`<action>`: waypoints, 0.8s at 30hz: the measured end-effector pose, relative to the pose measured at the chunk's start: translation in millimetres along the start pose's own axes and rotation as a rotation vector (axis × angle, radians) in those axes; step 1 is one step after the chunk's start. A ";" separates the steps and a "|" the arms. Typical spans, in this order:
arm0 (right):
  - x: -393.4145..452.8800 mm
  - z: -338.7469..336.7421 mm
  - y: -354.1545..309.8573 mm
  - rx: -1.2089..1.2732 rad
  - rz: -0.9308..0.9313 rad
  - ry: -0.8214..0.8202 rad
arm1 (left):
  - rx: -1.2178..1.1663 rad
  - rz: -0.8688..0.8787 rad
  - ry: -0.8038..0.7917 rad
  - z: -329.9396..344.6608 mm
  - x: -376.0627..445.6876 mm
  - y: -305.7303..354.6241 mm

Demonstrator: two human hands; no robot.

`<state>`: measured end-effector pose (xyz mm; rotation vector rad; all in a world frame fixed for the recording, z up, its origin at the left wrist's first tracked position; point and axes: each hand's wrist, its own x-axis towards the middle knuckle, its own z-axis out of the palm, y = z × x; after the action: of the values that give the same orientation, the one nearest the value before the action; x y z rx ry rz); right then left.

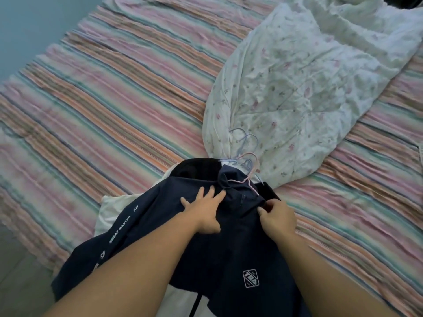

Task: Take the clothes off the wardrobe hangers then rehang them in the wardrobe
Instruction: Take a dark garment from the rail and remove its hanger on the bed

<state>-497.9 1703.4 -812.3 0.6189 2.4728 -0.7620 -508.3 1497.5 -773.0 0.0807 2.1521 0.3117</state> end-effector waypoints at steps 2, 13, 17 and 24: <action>-7.3 -3.2 -1.9 -0.007 -0.052 -0.076 | -0.025 0.008 0.004 -3.7 -8.3 0.9; -85.5 -65.6 -71.9 0.175 -0.310 0.029 | -0.214 0.055 0.366 -51.1 -125.8 -12.0; -141.0 -89.7 -112.6 0.144 -0.484 0.003 | -0.272 0.046 0.450 -66.5 -189.5 -18.4; -271.3 -121.7 -191.6 -0.014 -0.784 -0.096 | -0.234 -0.045 0.565 -75.3 -326.3 -55.4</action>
<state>-425.6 1560.5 -496.9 -0.4317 2.6038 -1.0081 -381.9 1372.3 -483.9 -0.2149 2.6484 0.6153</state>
